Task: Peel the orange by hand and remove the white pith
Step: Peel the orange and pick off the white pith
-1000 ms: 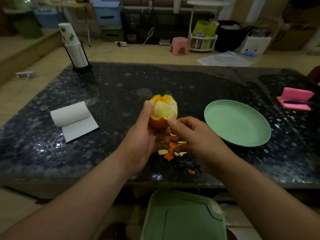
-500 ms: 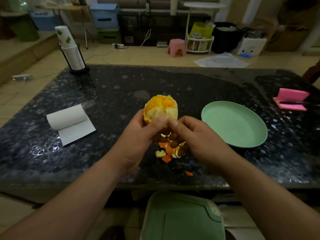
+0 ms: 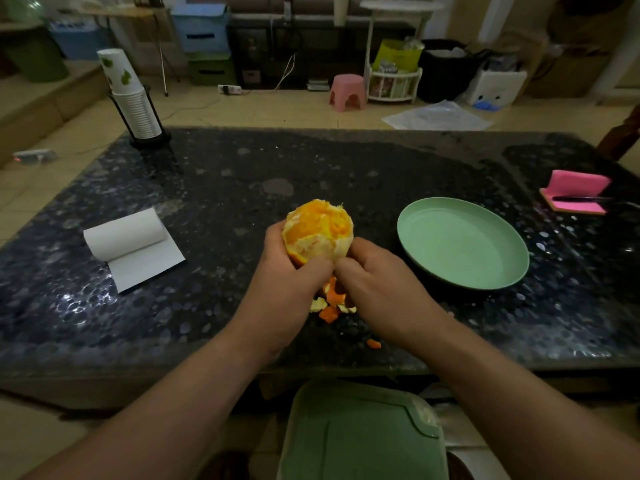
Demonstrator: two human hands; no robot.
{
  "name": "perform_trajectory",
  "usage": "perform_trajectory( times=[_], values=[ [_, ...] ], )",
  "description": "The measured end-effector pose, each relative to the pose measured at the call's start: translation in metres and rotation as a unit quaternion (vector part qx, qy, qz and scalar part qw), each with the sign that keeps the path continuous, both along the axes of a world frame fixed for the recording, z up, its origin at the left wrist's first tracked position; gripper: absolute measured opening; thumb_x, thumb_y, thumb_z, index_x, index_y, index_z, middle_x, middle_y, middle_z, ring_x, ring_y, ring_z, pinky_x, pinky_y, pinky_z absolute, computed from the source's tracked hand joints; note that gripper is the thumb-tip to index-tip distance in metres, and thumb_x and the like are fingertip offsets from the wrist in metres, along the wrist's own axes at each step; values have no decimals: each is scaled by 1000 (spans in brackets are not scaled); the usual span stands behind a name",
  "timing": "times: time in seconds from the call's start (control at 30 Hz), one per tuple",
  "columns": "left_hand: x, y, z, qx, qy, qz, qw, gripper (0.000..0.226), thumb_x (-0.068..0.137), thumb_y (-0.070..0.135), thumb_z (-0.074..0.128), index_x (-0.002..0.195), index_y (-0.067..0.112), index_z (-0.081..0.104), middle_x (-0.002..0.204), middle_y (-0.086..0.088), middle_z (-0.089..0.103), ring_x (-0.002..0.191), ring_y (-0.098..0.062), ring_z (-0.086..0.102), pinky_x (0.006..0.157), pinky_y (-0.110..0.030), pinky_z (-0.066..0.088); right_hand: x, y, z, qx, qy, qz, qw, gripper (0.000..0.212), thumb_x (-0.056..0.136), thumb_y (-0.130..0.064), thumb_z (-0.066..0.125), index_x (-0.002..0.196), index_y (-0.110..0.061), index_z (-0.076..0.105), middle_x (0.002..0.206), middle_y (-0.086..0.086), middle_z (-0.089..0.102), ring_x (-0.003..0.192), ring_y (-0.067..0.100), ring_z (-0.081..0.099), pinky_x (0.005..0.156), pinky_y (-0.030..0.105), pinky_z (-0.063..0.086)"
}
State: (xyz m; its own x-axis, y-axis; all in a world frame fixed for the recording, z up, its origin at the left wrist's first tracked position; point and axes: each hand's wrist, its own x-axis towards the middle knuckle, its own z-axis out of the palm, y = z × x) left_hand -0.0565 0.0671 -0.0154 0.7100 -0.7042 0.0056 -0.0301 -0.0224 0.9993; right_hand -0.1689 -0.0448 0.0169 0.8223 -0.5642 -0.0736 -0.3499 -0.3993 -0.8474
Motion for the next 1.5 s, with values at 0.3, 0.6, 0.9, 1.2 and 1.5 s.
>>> perform_trajectory(
  times=[0.3, 0.6, 0.9, 1.2, 1.5],
  values=[
    [-6, 1, 8, 13, -31, 5, 999, 66, 75, 32, 67, 138, 34, 47, 114, 9, 67, 95, -1, 68, 76, -19, 53, -1, 0, -5, 194, -3, -11, 981, 32, 102, -34, 46, 90, -15, 69, 81, 8, 65, 72, 23, 57, 59, 39, 41],
    [-6, 4, 11, 15, -32, -30, 999, 64, 72, 33, 67, 134, 32, 50, 108, 7, 67, 86, 2, 66, 73, -20, 52, -5, 4, -1, 279, -24, 12, 960, 32, 106, -14, 43, 83, -11, 64, 62, -2, 60, 49, 9, 46, 46, 25, 32],
    [1, 2, 10, -41, 93, -19, 995, 54, 74, 27, 67, 126, 19, 56, 91, 2, 70, 78, -17, 64, 73, -37, 52, -6, -3, -3, 356, -63, 79, 929, 29, 106, -37, 56, 102, -12, 69, 93, 6, 68, 72, 16, 58, 55, 27, 40],
    [1, 1, 3, -5, -2, -24, 1000, 85, 70, 38, 75, 148, 42, 43, 128, 6, 68, 112, -12, 69, 94, -33, 59, -8, -12, -3, 260, -24, 54, 964, 32, 110, -25, 45, 110, -3, 69, 100, 20, 74, 75, 24, 65, 59, 35, 46],
    [-9, -11, 0, 76, -78, -11, 994, 61, 87, 29, 78, 138, 34, 44, 120, 12, 61, 99, 11, 61, 69, -6, 48, -5, -18, -17, 306, -37, 16, 951, 31, 108, -13, 41, 116, -1, 69, 90, 14, 69, 67, 17, 67, 58, 31, 44]
  ],
)
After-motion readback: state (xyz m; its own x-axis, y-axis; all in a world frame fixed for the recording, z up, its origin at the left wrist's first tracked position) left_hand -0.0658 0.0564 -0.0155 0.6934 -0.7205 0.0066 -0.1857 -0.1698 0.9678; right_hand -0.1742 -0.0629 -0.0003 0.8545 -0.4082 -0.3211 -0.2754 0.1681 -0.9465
